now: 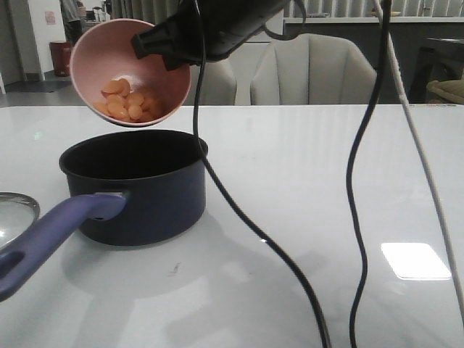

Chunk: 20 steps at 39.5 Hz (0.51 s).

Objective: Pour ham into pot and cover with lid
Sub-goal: 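Lift the pink bowl and carry it over the pot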

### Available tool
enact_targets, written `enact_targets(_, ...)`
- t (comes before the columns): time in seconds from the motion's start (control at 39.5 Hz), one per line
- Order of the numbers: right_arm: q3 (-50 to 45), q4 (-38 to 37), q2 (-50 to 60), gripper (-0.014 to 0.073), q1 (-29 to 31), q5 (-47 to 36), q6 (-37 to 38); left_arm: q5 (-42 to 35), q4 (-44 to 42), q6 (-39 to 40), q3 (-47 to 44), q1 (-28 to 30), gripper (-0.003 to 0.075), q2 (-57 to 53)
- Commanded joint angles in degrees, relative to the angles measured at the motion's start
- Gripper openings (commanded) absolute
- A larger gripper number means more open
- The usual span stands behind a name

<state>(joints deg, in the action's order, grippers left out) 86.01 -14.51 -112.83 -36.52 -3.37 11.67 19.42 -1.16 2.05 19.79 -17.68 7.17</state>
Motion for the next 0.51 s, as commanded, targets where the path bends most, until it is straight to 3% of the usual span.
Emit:
enact_targets(0.0,0.09,-0.98,3.63,0.0138,0.15,-11.90,-2.73,-4.28,-0.08,0.11,1.53,-0.44,0.0424,0.70)
enact_targets(0.2,-2.32,1.05,3.63,0.0137,0.15,-21.74,-11.67,-4.28,-0.08,0.11,1.53,-0.44,0.0424,0.70)
enact_targets(0.48,-8.33,12.76,3.25,0.0137,0.15,-44.47,-29.01,-4.28,-0.08,0.11,1.53,-0.44,0.0424,0.70)
